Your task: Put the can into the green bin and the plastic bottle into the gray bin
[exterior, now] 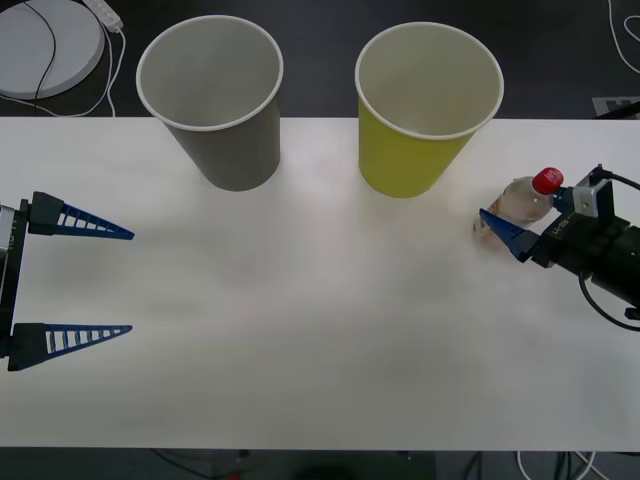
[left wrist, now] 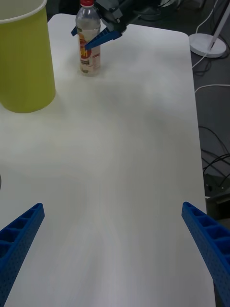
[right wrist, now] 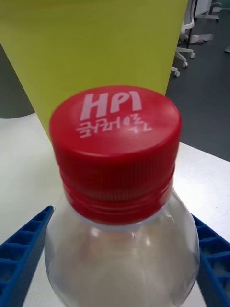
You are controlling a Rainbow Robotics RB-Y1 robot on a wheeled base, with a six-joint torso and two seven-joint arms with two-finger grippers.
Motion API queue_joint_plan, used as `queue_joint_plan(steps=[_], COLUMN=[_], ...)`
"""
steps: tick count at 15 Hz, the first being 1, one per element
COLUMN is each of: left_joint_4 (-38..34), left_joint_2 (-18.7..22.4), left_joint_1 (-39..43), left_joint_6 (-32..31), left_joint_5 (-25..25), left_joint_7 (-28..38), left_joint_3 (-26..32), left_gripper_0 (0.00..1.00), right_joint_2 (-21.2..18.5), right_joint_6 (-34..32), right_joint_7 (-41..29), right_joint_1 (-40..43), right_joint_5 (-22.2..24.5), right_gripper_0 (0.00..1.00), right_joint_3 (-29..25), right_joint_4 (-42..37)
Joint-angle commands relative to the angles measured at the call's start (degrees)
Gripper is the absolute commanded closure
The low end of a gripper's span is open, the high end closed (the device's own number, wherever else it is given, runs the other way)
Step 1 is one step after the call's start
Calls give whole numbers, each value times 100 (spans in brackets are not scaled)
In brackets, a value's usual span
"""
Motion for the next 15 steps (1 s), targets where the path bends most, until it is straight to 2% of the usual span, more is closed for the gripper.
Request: queue_joint_plan(steps=[1,8,12,15], left_joint_4=[0,0,0,0], left_joint_2=[0,0,0,0], left_joint_1=[0,0,0,0], left_joint_6=[0,0,0,0], left_joint_5=[0,0,0,0], left_joint_7=[0,0,0,0], left_joint_3=[0,0,0,0], left_gripper_0=[0,0,0,0], right_joint_2=[-7,-25,-209,-368], right_joint_6=[3,-77,-305,-463], right_joint_7=[-2,7,33,-11], right_joint_1=[-11,-19,130,526], right_joint_5=[28,36,-245,-359], right_gripper_0=[100,100,100,100], right_joint_3=[0,-9,-52,-281], right_joint_4=[-1,-1,-45,-423])
